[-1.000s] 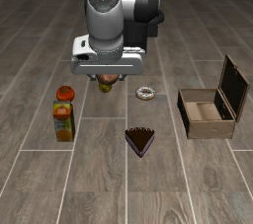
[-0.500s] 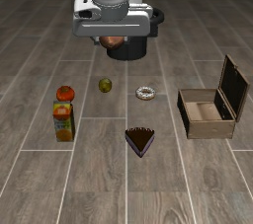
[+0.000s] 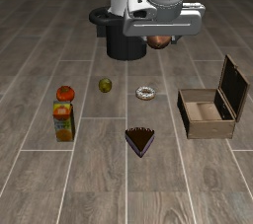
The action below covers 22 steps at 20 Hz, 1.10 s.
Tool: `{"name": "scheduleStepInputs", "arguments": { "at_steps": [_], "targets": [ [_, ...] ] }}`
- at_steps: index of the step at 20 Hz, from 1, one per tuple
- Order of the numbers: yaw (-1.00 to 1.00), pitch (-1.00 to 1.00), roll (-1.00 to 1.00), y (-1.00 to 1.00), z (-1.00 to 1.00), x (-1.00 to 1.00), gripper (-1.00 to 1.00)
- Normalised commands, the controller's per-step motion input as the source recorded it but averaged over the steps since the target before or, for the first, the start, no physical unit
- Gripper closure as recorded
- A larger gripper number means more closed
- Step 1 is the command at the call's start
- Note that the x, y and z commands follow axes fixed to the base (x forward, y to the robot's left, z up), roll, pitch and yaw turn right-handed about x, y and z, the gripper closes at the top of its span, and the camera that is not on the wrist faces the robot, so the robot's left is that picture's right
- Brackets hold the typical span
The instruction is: Pick up the onion and place it in the box
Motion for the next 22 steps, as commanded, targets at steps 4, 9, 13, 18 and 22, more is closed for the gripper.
{"name": "scheduleStepInputs", "arguments": {
  "at_steps": [4, 9, 13, 18, 22],
  "targets": [
    [0.00, 0.00, 0.00, 1.00, 0.00, 0.00, 1.00],
    [0.00, 0.00, 0.00, 1.00, 0.00, 0.00, 1.00],
    [0.00, 0.00, 0.00, 0.25, 0.00, -0.75, 1.00],
    [0.00, 0.00, 0.00, 0.40, 0.00, -0.40, -1.00],
    [0.00, 0.00, 0.00, 0.00, 0.00, 0.00, -1.00]
  ]
}}
